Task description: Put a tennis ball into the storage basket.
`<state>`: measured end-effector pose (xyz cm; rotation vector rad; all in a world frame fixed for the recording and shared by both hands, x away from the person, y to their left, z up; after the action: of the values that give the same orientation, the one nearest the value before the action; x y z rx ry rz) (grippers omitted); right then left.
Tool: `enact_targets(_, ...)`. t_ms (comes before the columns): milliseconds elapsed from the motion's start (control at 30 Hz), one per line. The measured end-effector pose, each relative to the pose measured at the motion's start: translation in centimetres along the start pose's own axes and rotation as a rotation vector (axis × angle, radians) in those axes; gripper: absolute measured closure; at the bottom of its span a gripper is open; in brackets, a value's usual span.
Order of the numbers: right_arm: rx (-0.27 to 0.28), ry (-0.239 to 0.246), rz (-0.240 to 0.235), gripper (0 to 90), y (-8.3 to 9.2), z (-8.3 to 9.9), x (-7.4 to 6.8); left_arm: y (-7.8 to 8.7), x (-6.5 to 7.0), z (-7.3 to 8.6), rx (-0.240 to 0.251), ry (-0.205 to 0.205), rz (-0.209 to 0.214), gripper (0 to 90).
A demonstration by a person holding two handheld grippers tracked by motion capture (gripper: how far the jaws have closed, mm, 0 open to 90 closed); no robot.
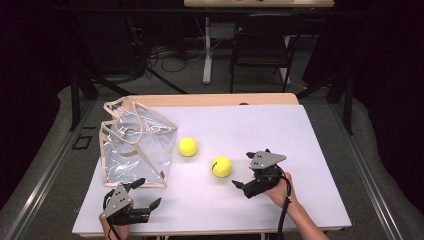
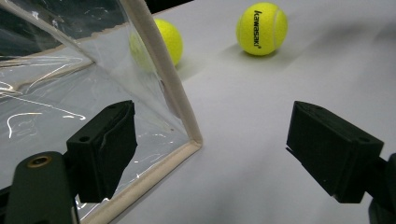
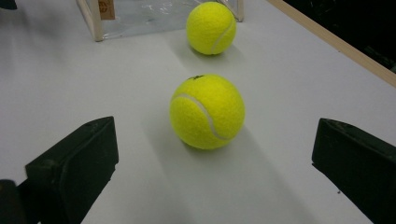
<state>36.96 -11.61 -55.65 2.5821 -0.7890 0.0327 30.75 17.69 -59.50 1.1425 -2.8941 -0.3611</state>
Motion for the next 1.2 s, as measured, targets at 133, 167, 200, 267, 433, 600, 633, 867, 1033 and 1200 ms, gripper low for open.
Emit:
enact_targets(133,-0.014,0.0,-0.012,0.0,-0.5,-0.2,-0.1,0.1,0.0,0.0,0.001,-0.002,-0.002,16.0)
enact_targets(167,-0.025,-0.002,-0.018,0.0,-0.6,-0.2,-0.1,0.1,-0.1,0.0,-0.001,-0.006,-0.002,15.9)
enact_targets(200,-0.035,-0.009,-0.027,0.0,-0.7,-0.2,-0.1,0.1,-0.1,0.0,-0.001,-0.004,-0.001,15.9)
enact_targets(267,-0.045,-0.021,-0.039,0.0,-1.0,-0.3,-0.1,0.1,-0.1,0.0,-0.001,-0.002,0.0,16.0)
enact_targets(433,-0.074,-0.025,-0.046,0.0,-1.6,-0.4,0.0,0.1,-0.1,0.1,-0.007,0.0,0.002,16.0)
enact_targets(600,-0.093,-0.039,-0.064,0.0,-2.1,-0.4,-0.1,0.1,0.1,0.0,-0.005,-0.007,0.006,16.0)
enact_targets(633,-0.103,-0.049,-0.07,0.0,-2.3,-0.5,-0.1,0.0,0.2,0.0,-0.005,-0.008,0.005,16.0)
enact_targets(867,-0.128,-0.044,-0.079,0.0,-3.1,-0.7,-0.1,0.1,0.2,-0.1,0.002,-0.015,0.006,16.0)
enact_targets(1033,-0.147,-0.056,-0.097,0.0,-3.7,-0.8,-0.4,0.1,0.2,-0.2,0.006,-0.016,0.005,16.0)
enact_targets(1200,-0.175,-0.053,-0.101,0.0,-4.4,-0.6,-0.4,0.1,0.3,-0.2,0.006,-0.015,0.008,16.0)
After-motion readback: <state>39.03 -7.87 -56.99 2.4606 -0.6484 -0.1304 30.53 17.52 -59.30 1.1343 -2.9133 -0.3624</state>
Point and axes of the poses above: each handheld gripper's, and its own axes: y roughly backward along the jaws, z roughly out of its underside, x roughly to its right, the point moved 10 cm from there along -y, roughly forward along the jaws, and after that the axes turned 9 degrees about x, right-handed, at the moved point
